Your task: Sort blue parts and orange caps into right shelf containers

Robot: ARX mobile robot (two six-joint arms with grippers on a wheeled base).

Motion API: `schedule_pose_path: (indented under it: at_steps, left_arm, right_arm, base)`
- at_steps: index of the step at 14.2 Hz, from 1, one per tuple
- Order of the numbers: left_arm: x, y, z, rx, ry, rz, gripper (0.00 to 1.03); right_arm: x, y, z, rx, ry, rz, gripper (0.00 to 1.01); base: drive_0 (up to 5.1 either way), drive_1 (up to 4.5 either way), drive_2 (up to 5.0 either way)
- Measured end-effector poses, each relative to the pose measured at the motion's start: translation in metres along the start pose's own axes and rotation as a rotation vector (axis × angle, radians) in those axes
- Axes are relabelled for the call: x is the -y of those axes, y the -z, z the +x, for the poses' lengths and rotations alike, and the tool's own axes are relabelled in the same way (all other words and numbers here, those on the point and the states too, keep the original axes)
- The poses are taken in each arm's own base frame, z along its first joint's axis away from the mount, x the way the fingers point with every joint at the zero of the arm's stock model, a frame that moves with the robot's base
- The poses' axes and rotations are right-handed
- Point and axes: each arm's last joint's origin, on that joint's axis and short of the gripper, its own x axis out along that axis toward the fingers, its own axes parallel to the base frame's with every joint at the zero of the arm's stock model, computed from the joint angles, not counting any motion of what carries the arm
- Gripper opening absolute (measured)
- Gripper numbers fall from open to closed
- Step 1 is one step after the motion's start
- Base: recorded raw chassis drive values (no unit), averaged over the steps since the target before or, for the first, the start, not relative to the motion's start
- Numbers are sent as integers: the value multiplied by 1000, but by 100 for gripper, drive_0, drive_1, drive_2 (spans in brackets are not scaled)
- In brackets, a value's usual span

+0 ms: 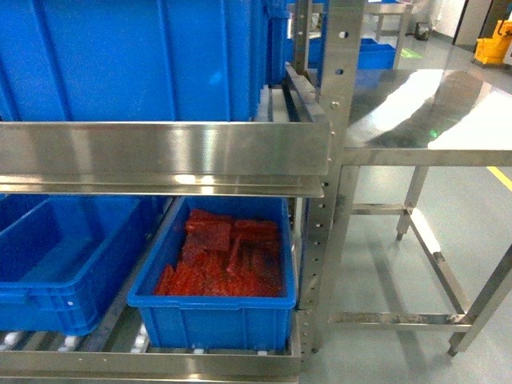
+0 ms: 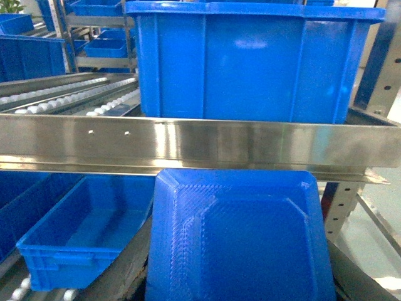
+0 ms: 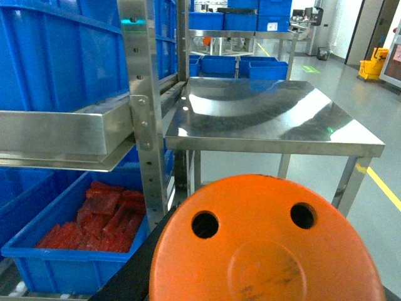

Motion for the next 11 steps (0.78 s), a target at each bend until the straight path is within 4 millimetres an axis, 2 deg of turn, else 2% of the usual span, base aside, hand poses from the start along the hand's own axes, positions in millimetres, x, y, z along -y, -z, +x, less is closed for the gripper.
schedule_pose_path:
  at_steps: [11]
  left_arm:
    - [0,0,0,-3,0,0,43]
  right_arm:
    - [0,0,0,0,0,0,44]
  base:
    - [-506,239,239]
